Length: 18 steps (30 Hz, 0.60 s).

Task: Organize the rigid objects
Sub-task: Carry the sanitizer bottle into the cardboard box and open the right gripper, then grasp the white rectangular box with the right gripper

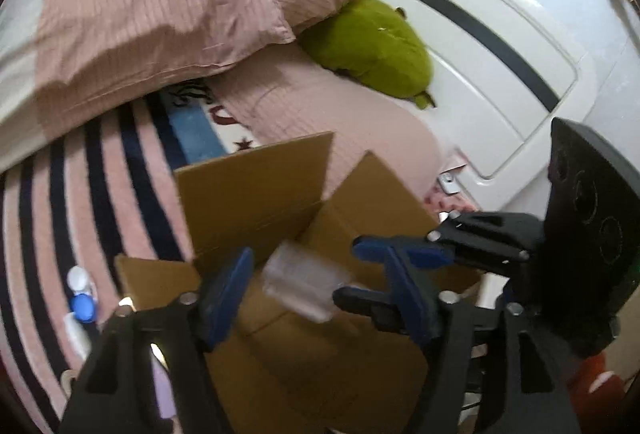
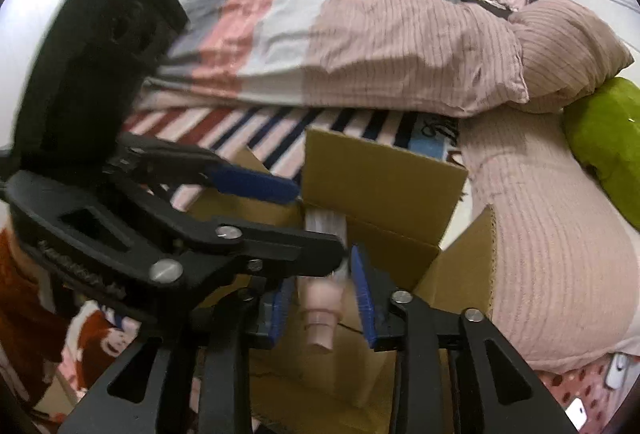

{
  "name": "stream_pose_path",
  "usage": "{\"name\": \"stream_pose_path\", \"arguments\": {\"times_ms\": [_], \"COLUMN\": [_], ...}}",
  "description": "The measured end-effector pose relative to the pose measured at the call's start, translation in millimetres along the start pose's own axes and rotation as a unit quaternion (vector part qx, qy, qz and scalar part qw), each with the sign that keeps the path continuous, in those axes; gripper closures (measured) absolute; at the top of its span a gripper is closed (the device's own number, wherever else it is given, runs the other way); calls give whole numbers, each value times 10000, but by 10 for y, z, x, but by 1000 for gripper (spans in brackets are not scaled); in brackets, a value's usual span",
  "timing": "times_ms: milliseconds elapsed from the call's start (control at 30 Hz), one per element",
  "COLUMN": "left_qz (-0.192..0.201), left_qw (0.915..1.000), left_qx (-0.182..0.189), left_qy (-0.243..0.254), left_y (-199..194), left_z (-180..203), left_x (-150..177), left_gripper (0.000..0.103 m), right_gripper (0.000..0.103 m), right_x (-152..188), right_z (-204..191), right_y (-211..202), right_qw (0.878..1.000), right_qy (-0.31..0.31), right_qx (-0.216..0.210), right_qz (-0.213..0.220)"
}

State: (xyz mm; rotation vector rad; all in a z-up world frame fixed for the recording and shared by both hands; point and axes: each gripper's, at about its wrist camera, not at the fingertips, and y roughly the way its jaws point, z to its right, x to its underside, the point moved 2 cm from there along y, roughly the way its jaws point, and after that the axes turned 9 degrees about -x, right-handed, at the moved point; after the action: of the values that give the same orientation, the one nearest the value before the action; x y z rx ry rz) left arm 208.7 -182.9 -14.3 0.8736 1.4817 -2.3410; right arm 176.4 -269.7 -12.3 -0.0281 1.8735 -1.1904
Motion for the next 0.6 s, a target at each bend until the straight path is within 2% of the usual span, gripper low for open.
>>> {"name": "stream_pose_path", "arguments": {"times_ms": [67,133,167,233,267,333,433,600], "left_qz": [46,229,372,642,814,970,1117,1178], "left_qw": [9998,9992,9986,9964,9937,9882,9757,9633], "left_qx": [-204,-326,-384,-554,-774,-1178,-1852,-2283], "left_qy": [7,-8,-38,-76,-70,-108,-353,-782], "left_y": [-75,-241,-373,-627,-803,-1013,-1391,-1770], "left_z": [-52,-124,-181,-293,-380,-518,-852,-1408], "left_x": [9,27,42,97,158,249,532,1072], "left_gripper": [24,20,18,7,5,2,2,2], "right_gripper": [59,36,33,22,19,6,3,3], "right_x": [1,7,2,-15,-30,-75,-144,-143], "right_z": [-16,-78,-128,-270,-344,-573,-981,-1759], "right_y": [20,-12,-47,-128,-166,-235,-194,146], "right_qw": [9999,9998,9996,9989,9985,9967,9938,9839], "right_qy": [-7,-96,-171,-330,-388,-569,-823,-1276], "right_qx": [95,187,239,260,194,-147,-442,-1119], "right_qz": [-101,-55,17,217,336,559,603,562]}}
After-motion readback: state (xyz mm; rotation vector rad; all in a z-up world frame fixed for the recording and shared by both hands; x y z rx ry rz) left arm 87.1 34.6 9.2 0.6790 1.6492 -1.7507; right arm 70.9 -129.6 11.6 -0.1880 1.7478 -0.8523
